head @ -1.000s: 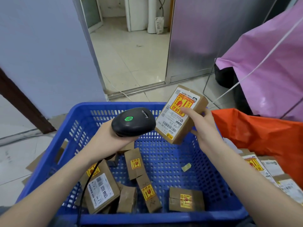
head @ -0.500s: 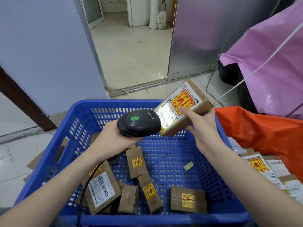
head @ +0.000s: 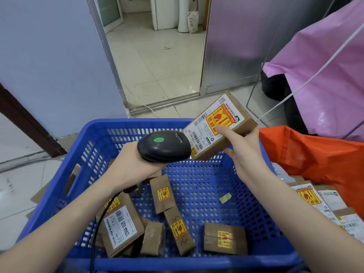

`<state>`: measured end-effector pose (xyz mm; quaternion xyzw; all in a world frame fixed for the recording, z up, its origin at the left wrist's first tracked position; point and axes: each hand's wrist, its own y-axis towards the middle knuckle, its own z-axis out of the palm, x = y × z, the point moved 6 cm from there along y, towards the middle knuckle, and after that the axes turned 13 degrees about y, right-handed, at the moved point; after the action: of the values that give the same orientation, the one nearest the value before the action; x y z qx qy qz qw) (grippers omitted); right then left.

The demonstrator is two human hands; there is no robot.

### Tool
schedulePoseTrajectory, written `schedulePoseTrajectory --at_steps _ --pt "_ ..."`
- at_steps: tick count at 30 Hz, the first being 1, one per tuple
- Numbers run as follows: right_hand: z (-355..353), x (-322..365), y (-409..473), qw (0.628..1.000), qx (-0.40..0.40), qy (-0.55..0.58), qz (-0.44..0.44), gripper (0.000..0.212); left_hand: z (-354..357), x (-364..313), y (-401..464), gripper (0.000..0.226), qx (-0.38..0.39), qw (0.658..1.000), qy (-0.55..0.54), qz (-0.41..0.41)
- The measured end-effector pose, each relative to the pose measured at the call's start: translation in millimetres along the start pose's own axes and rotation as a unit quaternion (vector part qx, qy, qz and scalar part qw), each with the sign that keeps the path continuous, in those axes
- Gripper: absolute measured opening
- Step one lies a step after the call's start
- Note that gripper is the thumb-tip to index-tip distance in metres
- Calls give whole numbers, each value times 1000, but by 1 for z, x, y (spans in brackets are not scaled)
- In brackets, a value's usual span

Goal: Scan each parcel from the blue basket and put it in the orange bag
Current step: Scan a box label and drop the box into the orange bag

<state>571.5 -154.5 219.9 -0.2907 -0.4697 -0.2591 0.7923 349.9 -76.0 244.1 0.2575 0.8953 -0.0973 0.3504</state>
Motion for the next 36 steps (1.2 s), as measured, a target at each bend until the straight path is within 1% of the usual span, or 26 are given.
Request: schedulePoseTrajectory --at_steps 4,9,12,13,15,18,21,24,28,31,34,36 --pt "-1 -1 1 1000 -3 -5 1 67 -2 -1 0 25 -10 1000 20 5" --pt "-1 1 2 1000 -2 -3 -4 66 -2 -1 0 25 -1 999 33 12" --pt "-3 4 3 1000 4 -5 -10 64 -1 -3 -1 22 -11 1000 30 1" --pt "-5 7 4 1000 5 -9 -15 64 -1 -5 -2 25 -16 999 27 -3" --pt "-9 18 7 999 10 -27 -33 64 0 -9 -2 26 -23 999 20 -9" --pt "-19 48 11 997 11 -34 -67 59 11 -22 -1 20 -18 1000 21 -9" --pt "-38 84 17 992 13 -34 -117 61 33 -46 3 25 -21 1000 13 -3" --pt "-76 110 23 984 -1 -67 -165 58 65 -82 11 25 -8 999 19 27" --pt "-149 126 29 975 -46 -110 -189 53 120 -130 24 14 30 998 15 58" --pt "-206 127 33 971 -85 -129 -181 53 163 -160 32 20 50 994 15 94" --pt "-260 121 36 968 -122 -140 -167 57 201 -180 40 25 79 992 18 101" --pt "-290 116 39 966 -149 -136 -160 64 221 -189 43 18 90 990 24 109"
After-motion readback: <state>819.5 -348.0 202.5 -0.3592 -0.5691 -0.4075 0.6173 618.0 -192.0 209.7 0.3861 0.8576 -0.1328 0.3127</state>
